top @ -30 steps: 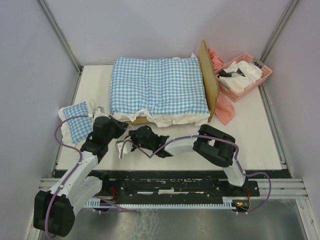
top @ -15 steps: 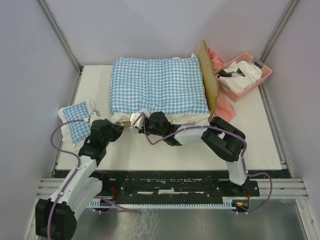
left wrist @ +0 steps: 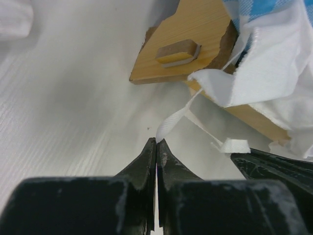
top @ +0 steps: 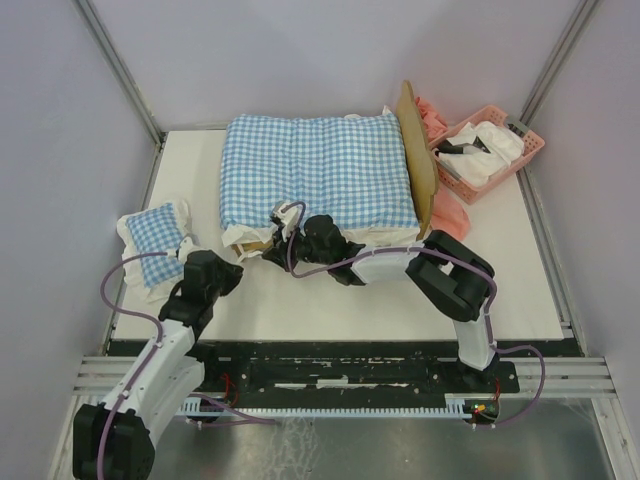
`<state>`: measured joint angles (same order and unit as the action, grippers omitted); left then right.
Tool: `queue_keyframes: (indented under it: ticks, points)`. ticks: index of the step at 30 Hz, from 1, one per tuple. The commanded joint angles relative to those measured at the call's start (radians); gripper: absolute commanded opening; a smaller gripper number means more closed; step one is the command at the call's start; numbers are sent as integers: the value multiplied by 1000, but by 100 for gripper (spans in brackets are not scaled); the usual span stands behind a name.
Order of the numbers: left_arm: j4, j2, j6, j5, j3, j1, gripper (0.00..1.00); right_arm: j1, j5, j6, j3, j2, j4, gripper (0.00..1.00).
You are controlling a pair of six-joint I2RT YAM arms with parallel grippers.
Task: Set up the pet bed
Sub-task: Tie the ropes to the bed frame.
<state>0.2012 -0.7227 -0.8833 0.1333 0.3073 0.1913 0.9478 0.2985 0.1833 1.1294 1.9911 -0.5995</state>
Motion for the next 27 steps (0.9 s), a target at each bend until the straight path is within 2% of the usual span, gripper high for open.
queue_keyframes:
  ticks: [1, 11, 22, 27]
  points:
    - [-19, 25, -37, 33, -38, -6, 3, 0, -53, 214, 47, -1, -85, 2]
    - [-52, 27, -96, 17, -101, -6, 3, 25, -255, 259, 108, 89, -36, 2]
    - [-88, 6, -102, 20, -120, -5, 3, 50, -306, 203, 242, 177, 40, 2]
    - [-97, 4, -103, 31, -125, -6, 3, 62, -319, 219, 216, 157, 12, 2]
